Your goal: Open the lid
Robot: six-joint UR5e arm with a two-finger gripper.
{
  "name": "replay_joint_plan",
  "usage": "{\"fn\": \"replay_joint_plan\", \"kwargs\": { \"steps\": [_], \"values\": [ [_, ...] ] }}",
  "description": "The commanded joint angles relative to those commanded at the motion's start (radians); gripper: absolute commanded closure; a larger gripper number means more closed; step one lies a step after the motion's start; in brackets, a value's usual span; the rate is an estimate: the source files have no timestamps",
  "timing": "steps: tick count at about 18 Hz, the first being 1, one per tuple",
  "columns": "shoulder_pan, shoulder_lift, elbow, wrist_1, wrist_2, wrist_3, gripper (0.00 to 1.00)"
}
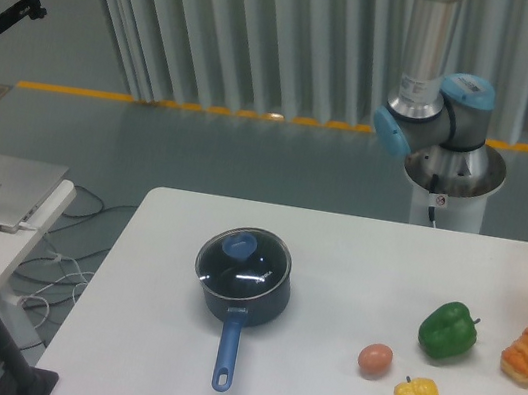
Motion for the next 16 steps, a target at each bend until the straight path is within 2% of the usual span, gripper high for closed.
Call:
{"fn": "replay_joint_plan", "kwargs": {
  "steps": [14,16],
  "values": [
    [-0.015,0.012,-0.011,0.0,-0.003,-0.014,0.0],
    [-0.017,0.014,-0.011,0.002,-0.005,-0.066,0.0]
  ]
}}
